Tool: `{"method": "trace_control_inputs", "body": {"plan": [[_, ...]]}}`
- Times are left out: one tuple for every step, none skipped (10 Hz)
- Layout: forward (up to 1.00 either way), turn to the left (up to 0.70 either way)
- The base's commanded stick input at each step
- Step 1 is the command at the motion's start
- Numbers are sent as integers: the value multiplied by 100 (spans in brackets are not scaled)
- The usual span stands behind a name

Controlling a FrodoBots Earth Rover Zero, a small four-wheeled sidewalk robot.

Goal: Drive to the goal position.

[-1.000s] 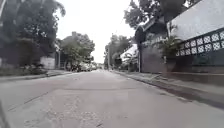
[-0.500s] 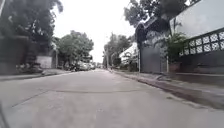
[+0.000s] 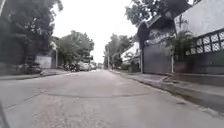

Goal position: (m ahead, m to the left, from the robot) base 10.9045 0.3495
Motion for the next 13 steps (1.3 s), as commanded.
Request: {"method": "trace_control_inputs", "body": {"plan": [[70, -31], [70, -35], [70, -35], [70, 0], [70, 0], [70, 0], [70, 0], [70, 0], [70, 0], [70, 0], [70, 0], [70, 0], [70, 0]]}}
